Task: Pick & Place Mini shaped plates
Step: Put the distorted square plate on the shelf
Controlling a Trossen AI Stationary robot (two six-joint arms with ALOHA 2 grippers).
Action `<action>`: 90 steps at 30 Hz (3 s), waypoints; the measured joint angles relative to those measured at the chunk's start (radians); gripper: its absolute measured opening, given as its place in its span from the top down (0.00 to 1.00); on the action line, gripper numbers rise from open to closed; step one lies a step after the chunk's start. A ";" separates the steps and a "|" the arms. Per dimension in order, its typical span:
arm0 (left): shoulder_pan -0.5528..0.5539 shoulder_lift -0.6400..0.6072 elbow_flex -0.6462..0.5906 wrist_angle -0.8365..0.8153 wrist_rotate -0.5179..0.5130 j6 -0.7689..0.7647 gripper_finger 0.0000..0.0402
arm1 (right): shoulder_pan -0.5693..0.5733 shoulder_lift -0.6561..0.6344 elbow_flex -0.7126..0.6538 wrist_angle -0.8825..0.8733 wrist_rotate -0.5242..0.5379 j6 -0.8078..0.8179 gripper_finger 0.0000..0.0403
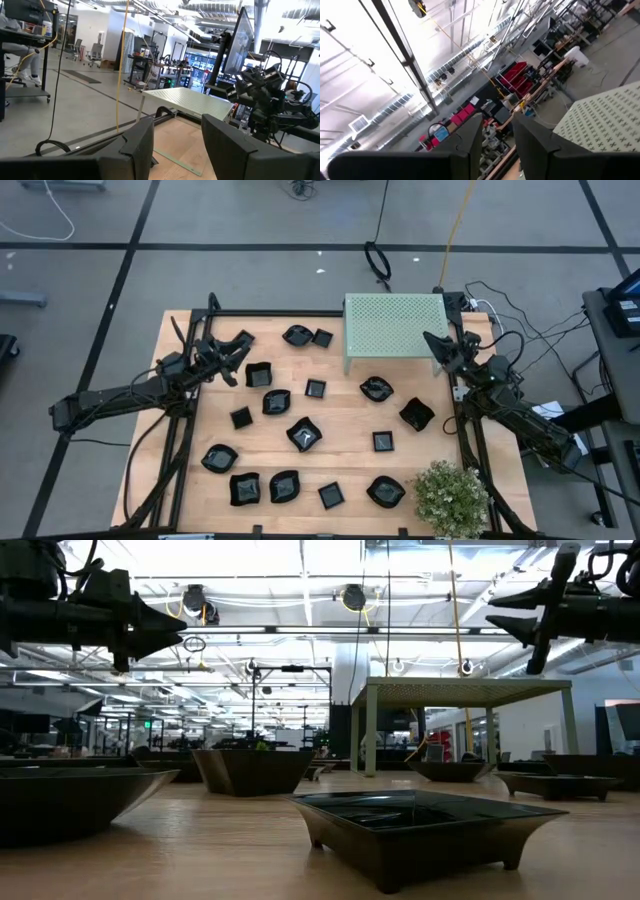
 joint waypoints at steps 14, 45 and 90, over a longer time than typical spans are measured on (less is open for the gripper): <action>0.000 0.000 0.000 0.000 0.000 0.000 0.58 | 0.000 0.000 0.000 0.010 0.026 -0.031 0.76; 0.000 0.000 0.000 0.000 0.002 0.000 0.58 | -0.001 0.166 0.341 -0.352 -0.046 -0.330 0.76; 0.000 0.000 0.000 0.000 0.000 0.000 0.58 | 0.864 1.197 0.775 -1.275 0.060 -0.133 0.52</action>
